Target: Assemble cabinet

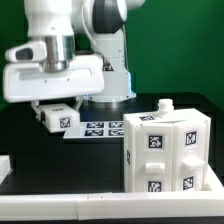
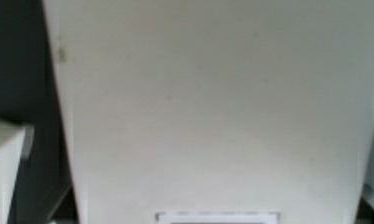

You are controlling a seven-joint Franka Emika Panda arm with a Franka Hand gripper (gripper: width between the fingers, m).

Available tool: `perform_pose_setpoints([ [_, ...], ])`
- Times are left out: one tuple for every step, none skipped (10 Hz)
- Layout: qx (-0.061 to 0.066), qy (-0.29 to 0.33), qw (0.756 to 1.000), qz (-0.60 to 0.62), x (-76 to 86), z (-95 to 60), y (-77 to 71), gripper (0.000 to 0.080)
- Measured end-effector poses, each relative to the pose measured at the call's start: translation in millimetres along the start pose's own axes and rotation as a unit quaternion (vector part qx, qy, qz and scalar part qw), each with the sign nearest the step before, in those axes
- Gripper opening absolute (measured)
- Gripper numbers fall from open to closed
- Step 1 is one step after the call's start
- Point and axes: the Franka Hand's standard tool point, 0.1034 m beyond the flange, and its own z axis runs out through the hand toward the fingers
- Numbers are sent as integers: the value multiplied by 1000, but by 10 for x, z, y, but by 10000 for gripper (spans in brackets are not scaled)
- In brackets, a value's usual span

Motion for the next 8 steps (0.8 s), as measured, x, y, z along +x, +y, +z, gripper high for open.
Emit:
perform_pose_setpoints([
  [-3, 11, 1000, 14, 178, -173, -110, 545],
  [-3, 19, 999, 29, 386, -353, -274, 545],
  [-5, 22, 998, 59, 618, -478, -431, 545],
  [-10, 24, 997, 72, 911, -592, -592, 545],
  [-9, 24, 996, 84, 1140, -637, -691, 545],
  [-10, 24, 996, 82, 1265, -644, -725, 545],
  [-9, 21, 996, 82, 1286, -625, -717, 545],
  [-8, 20, 996, 81, 1272, -616, -718, 545],
])
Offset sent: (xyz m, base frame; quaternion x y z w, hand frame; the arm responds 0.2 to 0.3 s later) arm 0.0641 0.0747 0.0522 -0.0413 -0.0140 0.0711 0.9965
